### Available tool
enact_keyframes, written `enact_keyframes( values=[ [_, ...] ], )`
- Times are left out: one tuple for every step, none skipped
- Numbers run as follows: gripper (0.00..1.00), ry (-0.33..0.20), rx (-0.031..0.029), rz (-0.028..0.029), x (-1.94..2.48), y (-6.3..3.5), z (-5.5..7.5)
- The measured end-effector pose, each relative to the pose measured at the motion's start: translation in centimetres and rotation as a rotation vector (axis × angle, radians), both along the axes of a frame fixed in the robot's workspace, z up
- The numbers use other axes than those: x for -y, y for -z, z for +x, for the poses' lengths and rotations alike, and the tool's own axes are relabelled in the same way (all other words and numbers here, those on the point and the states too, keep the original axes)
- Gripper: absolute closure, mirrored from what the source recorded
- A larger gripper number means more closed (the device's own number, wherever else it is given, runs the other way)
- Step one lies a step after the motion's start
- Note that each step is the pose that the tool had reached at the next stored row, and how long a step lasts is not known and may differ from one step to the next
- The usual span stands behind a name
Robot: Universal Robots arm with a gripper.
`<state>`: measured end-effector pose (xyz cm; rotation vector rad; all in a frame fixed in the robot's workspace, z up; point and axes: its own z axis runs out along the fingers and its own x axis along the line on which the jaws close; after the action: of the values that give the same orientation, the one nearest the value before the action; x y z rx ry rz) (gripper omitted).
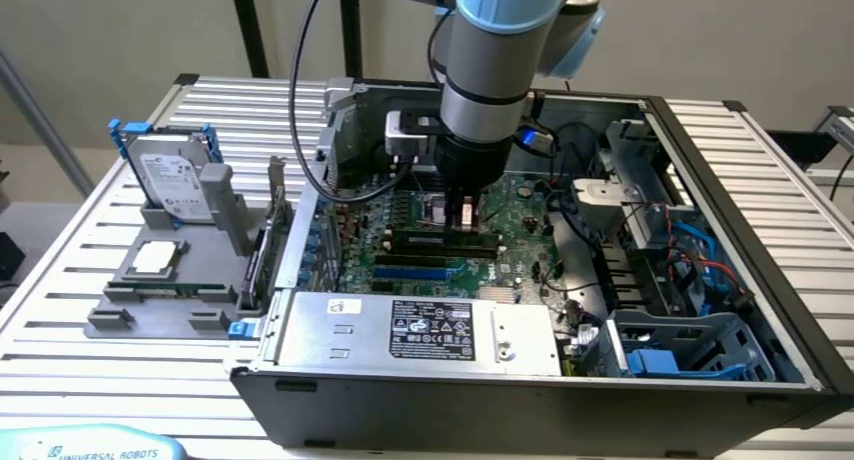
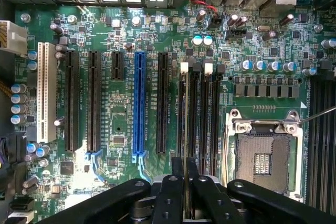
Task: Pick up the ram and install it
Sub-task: 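Insert the ram into the slot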
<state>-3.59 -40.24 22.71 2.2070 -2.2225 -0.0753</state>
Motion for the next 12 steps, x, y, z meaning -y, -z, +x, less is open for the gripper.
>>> enact_keyframes(
  values=[
    [0.87, 0.0, -0.0001, -0.0001, 0.0, 0.02, 0.0],
    [0.87, 0.0, -0.0001, -0.0002, 0.0, 0.05, 0.0],
    [0.87, 0.0, 0.0, -0.0001, 0.0, 0.08, 0.0],
    [0.87, 0.0, 0.0, -0.0001, 0.0, 0.12, 0.0],
    [0.87, 0.0, 0.0, -0.0001, 0.0, 0.15, 0.0],
    [0.87, 0.0, 0.0, 0.0, 0.0, 0.18, 0.0],
    [0.87, 0.0, -0.0001, -0.0001, 0.0, 0.21, 0.0],
    [0.87, 0.0, -0.0001, -0.0001, 0.0, 0.24, 0.0],
    [0.87, 0.001, 0.0, -0.0001, 0.0, 0.28, 0.0],
    [0.87, 0.001, 0.0, 0.0, 0.0, 0.32, 0.0],
    [0.87, 0.001, 0.0, 0.0, 0.0, 0.36, 0.0],
    [0.87, 0.001, -0.0001, -0.0001, 0.0, 0.42, 0.0]
  ],
)
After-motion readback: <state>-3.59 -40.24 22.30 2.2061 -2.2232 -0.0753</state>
